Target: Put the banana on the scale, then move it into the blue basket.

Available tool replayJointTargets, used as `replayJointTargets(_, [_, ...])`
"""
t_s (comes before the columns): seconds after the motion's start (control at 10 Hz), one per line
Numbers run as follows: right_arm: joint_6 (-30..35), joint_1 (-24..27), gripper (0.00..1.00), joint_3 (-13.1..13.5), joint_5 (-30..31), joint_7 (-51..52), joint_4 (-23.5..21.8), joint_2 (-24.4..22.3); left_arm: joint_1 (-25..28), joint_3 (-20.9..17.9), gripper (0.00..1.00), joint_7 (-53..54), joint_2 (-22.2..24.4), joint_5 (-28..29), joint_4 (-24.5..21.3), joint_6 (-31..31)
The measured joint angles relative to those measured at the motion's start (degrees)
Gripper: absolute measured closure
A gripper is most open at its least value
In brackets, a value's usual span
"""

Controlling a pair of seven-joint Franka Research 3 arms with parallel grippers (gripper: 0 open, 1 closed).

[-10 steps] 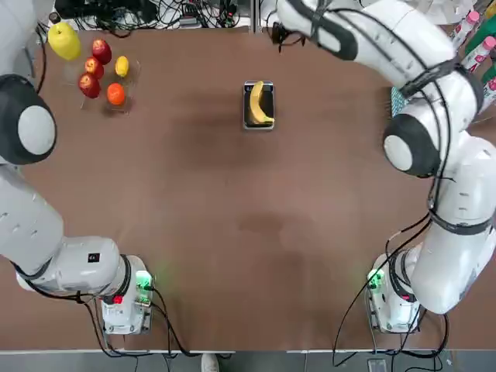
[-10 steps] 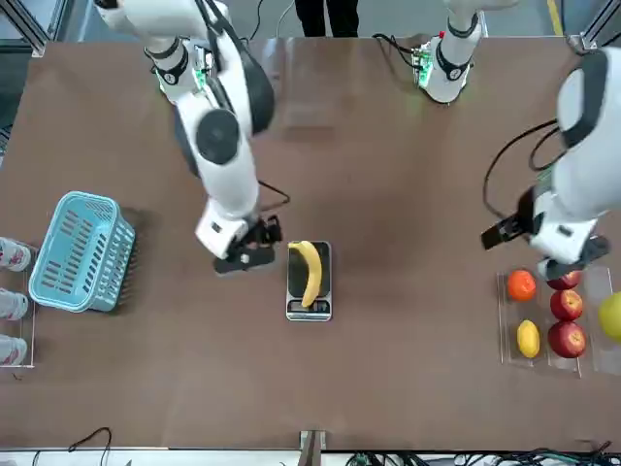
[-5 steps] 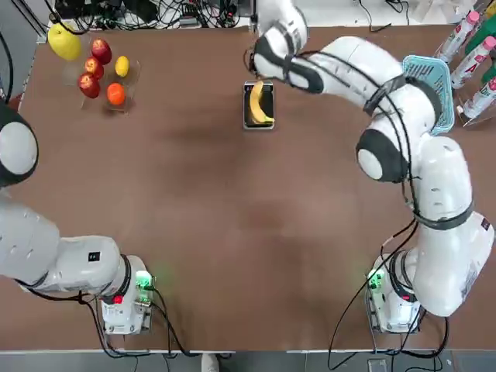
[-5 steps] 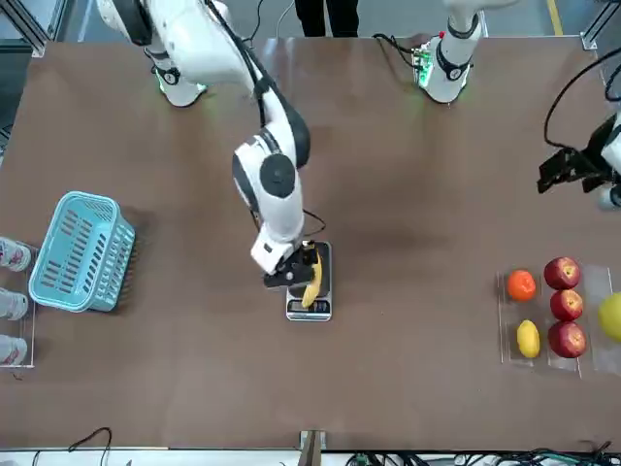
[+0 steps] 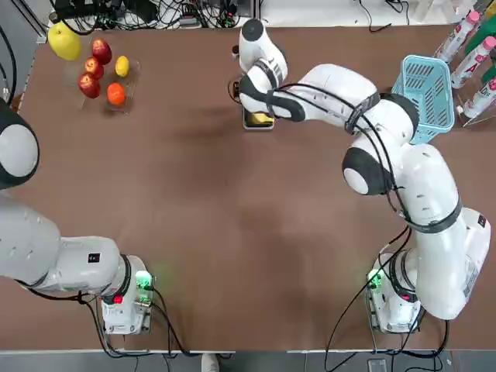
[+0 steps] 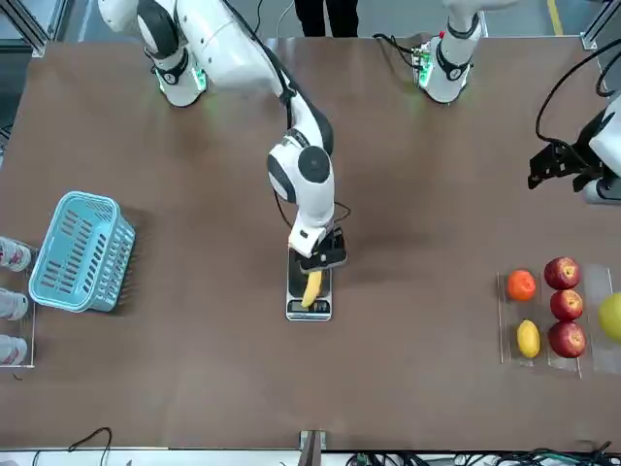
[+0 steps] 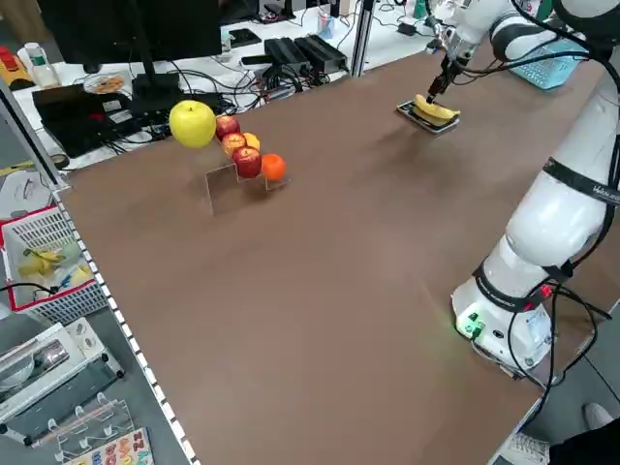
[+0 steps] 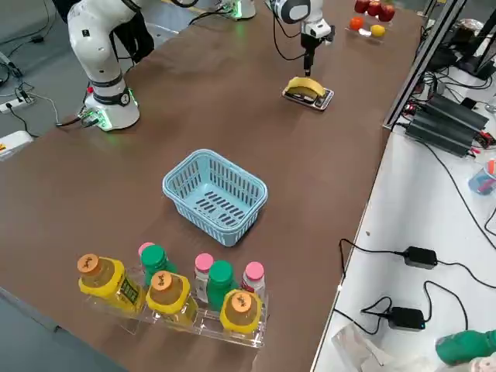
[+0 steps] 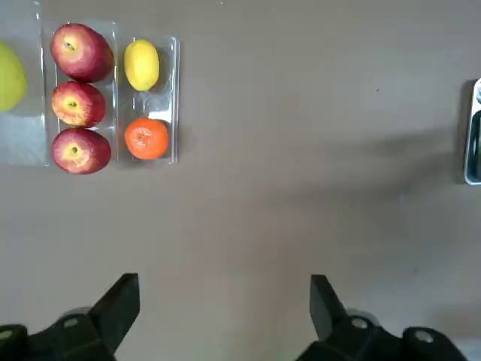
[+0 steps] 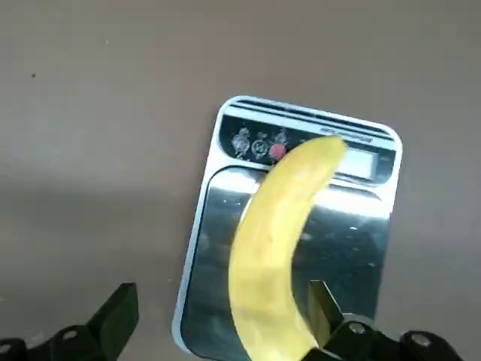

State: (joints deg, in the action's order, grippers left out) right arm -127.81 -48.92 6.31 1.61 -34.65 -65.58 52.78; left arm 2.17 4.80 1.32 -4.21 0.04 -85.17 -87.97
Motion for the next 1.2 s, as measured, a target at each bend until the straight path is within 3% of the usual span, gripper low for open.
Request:
replayJointTargets(0.5, [-3.19, -0.19, 0.03, 1.08, 2.71, 0.05, -0.22, 3.32, 0.30, -0.38, 0.00, 0.03, -0.06, -0.12, 0.39, -0.13])
replayJointTargets(0.7, [-4.83, -0.12, 0.17, 1.22, 2.87, 0.03, -0.84, 3.34, 0.30, -0.38, 0.00, 0.03, -0.16, -0.13, 0.39, -0.13])
replayJointTargets(0.9, [-8.49, 0.05, 0.50, 1.33, 2.86, -0.11, -2.27, 3.22, 0.30, -0.38, 0.00, 0.04, -0.26, -0.14, 0.40, -0.13])
replayJointTargets(1.0, [-8.68, 0.07, 0.62, 1.37, 2.83, -0.62, -2.28, 3.15, 0.30, -0.38, 0.00, 0.04, -0.26, -0.15, 0.40, -0.13])
replayJointTargets(1.2, [-9.31, 0.40, 0.66, 2.21, 0.93, -2.62, -2.06, 2.53, 0.30, -0.37, 0.00, 0.04, -0.31, -0.15, 0.41, -0.13])
